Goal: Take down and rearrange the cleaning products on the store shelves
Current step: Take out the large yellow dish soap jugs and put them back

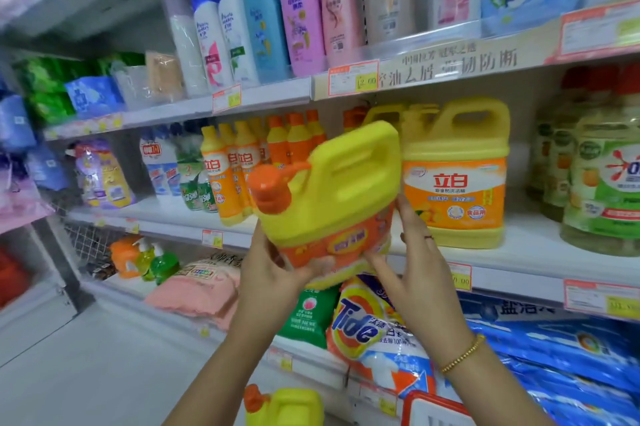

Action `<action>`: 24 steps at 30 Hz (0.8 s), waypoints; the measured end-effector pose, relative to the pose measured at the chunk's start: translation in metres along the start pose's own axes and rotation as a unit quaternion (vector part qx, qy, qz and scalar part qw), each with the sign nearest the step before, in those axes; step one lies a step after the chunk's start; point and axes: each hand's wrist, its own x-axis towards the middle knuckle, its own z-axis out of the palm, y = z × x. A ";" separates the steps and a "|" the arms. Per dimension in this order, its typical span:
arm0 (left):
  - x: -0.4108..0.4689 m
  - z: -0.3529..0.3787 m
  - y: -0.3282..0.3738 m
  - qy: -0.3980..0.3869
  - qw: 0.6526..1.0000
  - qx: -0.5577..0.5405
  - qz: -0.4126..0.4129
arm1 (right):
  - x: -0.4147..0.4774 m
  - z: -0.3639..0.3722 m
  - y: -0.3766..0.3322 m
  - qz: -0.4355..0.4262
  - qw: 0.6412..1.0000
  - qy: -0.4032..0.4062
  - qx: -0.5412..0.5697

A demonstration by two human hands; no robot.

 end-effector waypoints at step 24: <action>0.027 -0.034 -0.006 -0.159 0.927 -0.300 -0.161 | -0.012 0.052 -0.030 -0.007 0.973 0.004 0.231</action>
